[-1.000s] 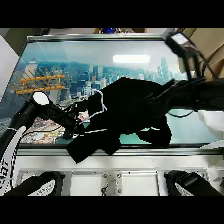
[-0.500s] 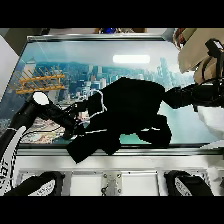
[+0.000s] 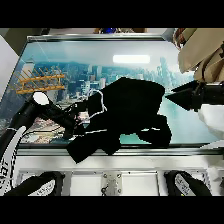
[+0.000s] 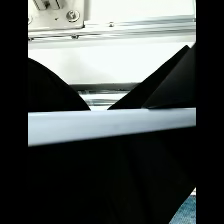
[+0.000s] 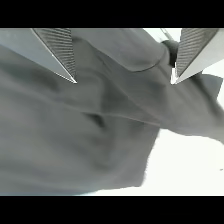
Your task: Fold the clothes and pants, and hang the long-sleeved shirts on hangers.
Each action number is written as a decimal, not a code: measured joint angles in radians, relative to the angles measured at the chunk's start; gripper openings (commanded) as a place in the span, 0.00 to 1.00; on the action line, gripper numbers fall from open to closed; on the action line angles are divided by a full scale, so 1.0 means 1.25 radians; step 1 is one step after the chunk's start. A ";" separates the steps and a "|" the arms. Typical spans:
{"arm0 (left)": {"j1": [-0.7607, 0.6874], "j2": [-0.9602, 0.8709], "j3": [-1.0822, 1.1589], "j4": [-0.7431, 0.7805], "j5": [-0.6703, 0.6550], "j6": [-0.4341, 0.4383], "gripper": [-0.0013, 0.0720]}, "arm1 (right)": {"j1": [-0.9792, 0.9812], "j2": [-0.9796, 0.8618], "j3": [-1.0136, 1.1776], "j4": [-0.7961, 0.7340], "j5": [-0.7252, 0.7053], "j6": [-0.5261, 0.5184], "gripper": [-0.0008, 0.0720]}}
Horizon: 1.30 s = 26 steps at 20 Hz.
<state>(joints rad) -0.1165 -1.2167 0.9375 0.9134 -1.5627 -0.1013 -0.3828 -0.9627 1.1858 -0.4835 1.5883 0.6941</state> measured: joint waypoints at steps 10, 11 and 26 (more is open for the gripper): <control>0.000 0.000 0.000 0.000 -0.001 -0.001 0.04 | -0.077 -0.080 -0.219 0.089 0.125 -0.422 0.92; 0.000 0.000 0.000 0.000 -0.001 -0.001 0.04 | -0.071 -0.089 -0.231 0.091 0.126 -0.440 0.92; 0.000 0.000 0.000 0.001 0.000 -0.001 0.04 | 0.124 -0.206 -0.261 0.106 0.122 -0.502 0.92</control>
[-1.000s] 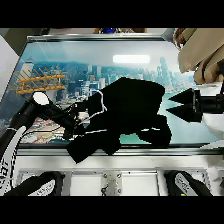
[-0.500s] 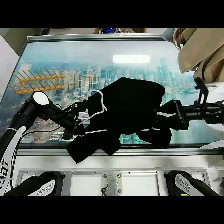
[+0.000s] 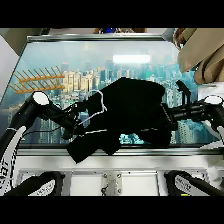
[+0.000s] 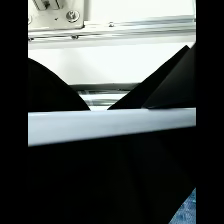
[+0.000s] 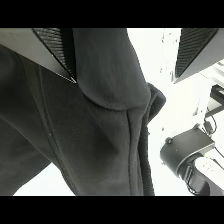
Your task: Fold the clothes and pants, and hang the long-sleeved shirts on hangers.
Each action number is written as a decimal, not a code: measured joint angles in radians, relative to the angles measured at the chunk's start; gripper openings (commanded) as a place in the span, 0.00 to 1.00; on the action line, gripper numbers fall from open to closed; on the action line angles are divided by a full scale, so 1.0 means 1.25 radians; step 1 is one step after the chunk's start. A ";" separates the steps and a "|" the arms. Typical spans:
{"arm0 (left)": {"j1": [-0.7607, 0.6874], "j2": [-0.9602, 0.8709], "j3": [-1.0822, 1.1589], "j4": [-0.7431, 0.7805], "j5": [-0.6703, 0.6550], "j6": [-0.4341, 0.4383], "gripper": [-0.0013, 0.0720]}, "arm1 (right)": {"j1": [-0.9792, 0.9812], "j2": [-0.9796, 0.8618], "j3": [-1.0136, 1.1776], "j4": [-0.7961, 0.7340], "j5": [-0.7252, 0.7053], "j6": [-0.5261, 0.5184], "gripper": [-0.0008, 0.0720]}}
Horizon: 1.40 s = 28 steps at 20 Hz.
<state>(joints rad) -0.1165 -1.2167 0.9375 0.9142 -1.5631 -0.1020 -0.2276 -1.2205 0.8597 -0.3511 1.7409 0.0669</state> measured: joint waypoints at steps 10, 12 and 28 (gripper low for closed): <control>0.001 0.000 0.000 0.009 -0.001 0.000 0.04 | 0.050 -0.004 0.000 0.004 -0.047 -0.001 0.92; 0.001 0.000 -0.001 0.009 -0.001 0.000 0.04 | 0.054 -0.004 0.000 0.004 -0.050 -0.001 0.92; 0.001 0.000 -0.001 0.008 0.000 0.000 0.04 | 0.058 -0.004 0.000 0.033 -0.055 -0.001 0.25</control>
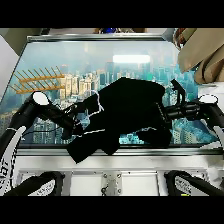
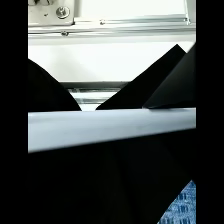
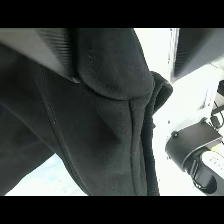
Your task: Fold the clothes and pants, and hang the long-sleeved shirts on hangers.
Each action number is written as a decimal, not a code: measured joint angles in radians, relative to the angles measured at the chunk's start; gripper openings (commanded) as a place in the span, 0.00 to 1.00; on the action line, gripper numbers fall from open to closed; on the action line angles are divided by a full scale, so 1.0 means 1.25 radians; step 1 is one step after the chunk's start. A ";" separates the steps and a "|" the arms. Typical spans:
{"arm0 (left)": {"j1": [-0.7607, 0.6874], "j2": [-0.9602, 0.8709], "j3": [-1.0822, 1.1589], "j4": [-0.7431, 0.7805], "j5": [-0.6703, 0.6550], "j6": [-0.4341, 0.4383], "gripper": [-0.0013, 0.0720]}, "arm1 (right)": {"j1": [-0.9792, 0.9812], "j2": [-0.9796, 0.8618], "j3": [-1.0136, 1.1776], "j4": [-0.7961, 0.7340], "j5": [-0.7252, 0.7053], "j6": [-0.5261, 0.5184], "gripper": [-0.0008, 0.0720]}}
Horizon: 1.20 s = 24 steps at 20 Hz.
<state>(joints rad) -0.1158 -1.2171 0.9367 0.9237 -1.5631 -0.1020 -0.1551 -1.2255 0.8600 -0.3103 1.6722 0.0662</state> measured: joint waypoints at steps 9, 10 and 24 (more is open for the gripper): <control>0.000 0.000 0.000 -0.006 0.000 0.000 0.04 | 0.001 -0.001 0.000 -0.002 0.005 -0.061 0.05; 0.000 0.000 0.000 -0.006 0.000 0.001 0.04 | 0.001 -0.001 0.000 -0.002 0.005 -0.067 0.05; 0.000 0.000 0.001 0.016 0.016 -0.128 0.57 | 0.001 -0.001 -0.001 -0.003 0.003 -0.086 0.04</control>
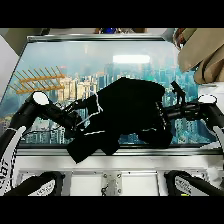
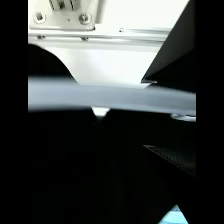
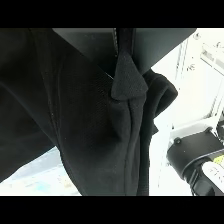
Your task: Fold the clothes and pants, and hang the long-sleeved shirts on hangers.
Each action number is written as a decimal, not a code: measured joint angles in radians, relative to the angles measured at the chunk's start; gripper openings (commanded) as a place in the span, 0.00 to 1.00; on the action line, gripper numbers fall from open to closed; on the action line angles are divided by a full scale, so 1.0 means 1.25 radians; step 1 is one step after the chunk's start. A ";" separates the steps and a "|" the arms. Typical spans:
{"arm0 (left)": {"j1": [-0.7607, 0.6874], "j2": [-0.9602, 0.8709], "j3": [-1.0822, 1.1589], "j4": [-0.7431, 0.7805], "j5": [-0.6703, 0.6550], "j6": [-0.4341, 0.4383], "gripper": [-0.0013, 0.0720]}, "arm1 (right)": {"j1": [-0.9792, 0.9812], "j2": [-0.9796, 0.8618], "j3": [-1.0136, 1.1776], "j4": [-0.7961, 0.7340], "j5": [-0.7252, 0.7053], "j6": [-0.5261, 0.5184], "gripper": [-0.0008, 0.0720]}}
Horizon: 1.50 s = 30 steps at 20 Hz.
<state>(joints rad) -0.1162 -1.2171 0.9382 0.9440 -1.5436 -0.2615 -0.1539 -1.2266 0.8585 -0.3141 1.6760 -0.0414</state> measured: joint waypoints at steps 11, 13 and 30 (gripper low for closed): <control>0.107 0.054 0.001 -0.028 0.040 -0.168 0.57 | 0.000 0.001 0.000 -0.012 -0.002 0.000 0.04; 0.149 0.097 0.001 -0.048 0.069 -0.205 0.57 | 0.000 0.005 0.000 -0.015 -0.013 0.000 0.04; 0.174 0.448 -0.052 -0.004 0.248 -0.782 0.86 | -0.053 0.236 0.094 -0.018 -0.177 0.129 0.04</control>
<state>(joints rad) 0.1009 -0.6571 0.8738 0.9386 -1.2335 -1.2388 -0.2207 -0.9321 0.9764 -0.3370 1.4548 0.1200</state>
